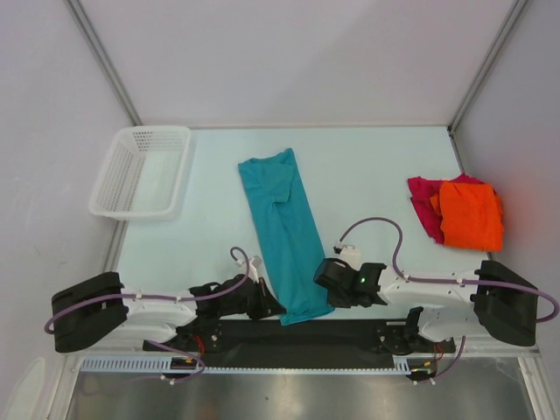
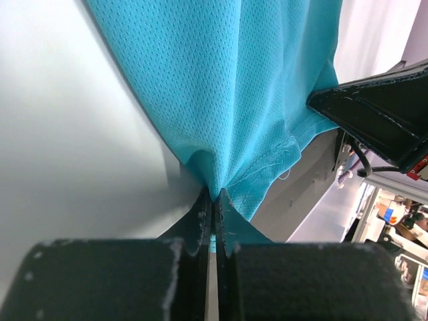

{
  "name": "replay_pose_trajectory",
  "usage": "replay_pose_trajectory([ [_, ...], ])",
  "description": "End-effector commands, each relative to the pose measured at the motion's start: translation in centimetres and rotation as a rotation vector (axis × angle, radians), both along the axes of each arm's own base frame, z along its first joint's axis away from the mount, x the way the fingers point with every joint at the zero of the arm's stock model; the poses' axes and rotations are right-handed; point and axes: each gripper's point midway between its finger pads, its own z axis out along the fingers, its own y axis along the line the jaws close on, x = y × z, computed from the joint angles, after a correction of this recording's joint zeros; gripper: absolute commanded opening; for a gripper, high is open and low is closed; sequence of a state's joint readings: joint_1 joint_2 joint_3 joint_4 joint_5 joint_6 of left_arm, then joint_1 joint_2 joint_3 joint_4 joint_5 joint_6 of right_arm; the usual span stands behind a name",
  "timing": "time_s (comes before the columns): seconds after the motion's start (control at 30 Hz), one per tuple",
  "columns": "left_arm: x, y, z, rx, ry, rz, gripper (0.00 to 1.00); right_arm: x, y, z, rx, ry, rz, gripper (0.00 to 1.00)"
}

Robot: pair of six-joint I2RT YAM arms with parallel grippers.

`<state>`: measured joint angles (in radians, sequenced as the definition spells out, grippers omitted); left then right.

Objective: Fold and stack the t-shirts

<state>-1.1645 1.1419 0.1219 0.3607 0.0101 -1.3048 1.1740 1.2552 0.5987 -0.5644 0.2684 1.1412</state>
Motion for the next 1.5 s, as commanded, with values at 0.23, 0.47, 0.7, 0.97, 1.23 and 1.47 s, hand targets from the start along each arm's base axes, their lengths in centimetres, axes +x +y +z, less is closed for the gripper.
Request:
replay_pose_trajectory([
  [0.23,0.2,2.0,2.1,0.074,-0.041,0.007,0.0,0.2,1.4,3.2,0.07,-0.062,0.016,0.0],
  [0.47,0.2,3.7,4.8,0.053,-0.061,0.048,0.0,-1.7,3.7,5.5,0.113,-0.075,0.082,0.0],
  [0.7,-0.4,5.4,6.1,0.065,-0.048,0.066,0.0,-4.6,6.6,6.5,0.043,-0.086,0.183,0.0],
  [0.97,-0.1,8.3,7.4,0.091,-0.067,0.152,0.0,-4.6,7.0,7.1,0.009,-0.121,0.194,0.0],
  [1.23,1.2,8.3,8.7,0.105,-0.106,0.184,0.0,0.8,6.4,8.5,-0.018,-0.169,0.147,0.0],
  [1.47,3.6,6.9,8.7,0.111,-0.125,0.171,0.0,4.3,6.5,8.5,-0.021,-0.179,0.136,0.0],
])
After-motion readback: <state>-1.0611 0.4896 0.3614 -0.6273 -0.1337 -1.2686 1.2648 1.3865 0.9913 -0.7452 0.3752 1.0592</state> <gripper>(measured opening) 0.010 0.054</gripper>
